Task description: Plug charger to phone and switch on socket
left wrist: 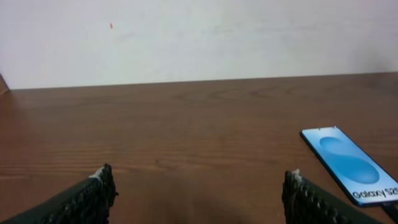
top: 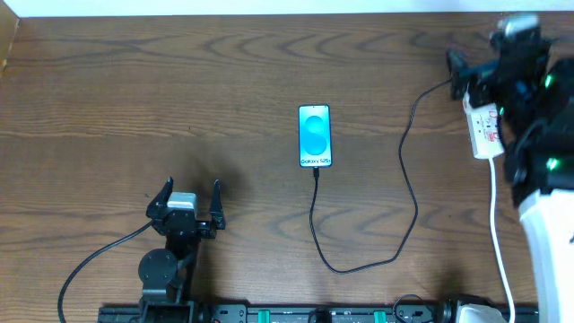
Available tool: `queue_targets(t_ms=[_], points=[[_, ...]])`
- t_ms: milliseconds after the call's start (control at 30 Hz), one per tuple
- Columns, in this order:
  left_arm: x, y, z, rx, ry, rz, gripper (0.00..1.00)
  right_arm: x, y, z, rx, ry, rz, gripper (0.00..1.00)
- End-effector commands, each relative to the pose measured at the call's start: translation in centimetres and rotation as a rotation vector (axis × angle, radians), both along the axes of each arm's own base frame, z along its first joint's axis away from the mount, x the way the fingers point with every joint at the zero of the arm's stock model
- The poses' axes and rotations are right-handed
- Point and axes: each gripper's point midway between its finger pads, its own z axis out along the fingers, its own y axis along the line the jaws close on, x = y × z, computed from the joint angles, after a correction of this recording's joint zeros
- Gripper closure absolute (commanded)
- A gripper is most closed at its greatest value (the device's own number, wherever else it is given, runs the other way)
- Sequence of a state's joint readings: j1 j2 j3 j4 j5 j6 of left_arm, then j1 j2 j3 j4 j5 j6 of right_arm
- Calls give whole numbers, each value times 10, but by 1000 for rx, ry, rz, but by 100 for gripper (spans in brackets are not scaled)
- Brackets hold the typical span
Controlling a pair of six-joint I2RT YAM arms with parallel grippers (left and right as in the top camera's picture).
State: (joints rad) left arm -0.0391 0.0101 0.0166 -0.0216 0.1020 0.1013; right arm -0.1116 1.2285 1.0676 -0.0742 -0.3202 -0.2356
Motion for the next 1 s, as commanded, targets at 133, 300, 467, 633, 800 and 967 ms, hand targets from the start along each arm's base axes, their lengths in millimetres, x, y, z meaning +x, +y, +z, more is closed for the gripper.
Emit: queue_targets(t_ms=[133, 300, 467, 633, 800, 967], points=[[-1, -1, -15, -9, 49, -8, 13, -44, 8, -40, -27, -111, 11, 1], [-1, -1, -15, -9, 49, -8, 13, -71, 10, -65, -35, -175, 9, 1], [-1, -1, -15, -9, 49, -8, 13, -92, 13, -96, -36, -185, 9, 1], [-1, -1, -15, -9, 49, -8, 13, -109, 11, -119, -38, -178, -10, 1], [-1, -1, -15, -9, 49, -8, 13, -122, 10, -129, -42, -194, -24, 1], [-1, -1, -15, -9, 49, -8, 13, -137, 8, -143, -46, -204, -50, 1]])
